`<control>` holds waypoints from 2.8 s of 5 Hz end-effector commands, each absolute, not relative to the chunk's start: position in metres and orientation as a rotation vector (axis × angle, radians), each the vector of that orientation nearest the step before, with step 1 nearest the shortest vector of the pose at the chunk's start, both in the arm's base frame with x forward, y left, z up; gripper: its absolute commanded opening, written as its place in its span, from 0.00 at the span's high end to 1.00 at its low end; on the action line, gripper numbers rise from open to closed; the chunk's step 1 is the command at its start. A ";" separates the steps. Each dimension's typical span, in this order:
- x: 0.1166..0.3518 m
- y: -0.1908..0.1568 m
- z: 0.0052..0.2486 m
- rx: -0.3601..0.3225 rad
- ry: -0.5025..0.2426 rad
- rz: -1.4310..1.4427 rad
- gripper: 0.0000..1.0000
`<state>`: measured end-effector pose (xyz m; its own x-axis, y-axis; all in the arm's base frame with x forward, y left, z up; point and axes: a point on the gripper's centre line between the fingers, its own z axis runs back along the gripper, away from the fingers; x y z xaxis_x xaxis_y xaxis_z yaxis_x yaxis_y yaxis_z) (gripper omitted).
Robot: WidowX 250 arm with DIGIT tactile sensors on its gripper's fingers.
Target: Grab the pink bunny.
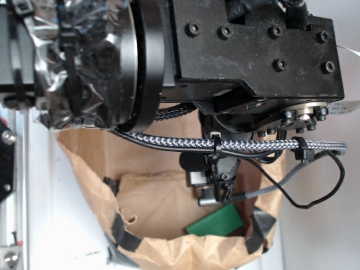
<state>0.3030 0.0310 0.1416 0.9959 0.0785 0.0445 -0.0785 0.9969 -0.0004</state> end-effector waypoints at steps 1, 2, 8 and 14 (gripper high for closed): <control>0.309 0.056 0.117 0.055 -0.140 -0.023 0.00; 0.309 0.072 0.096 0.085 -0.169 -0.116 0.00; 0.308 0.110 0.122 0.086 -0.098 -0.196 0.00; 0.317 0.110 0.076 0.172 -0.247 -0.291 0.00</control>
<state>0.3103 0.1014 0.0650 0.9345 -0.3040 0.1855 0.2739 0.9464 0.1710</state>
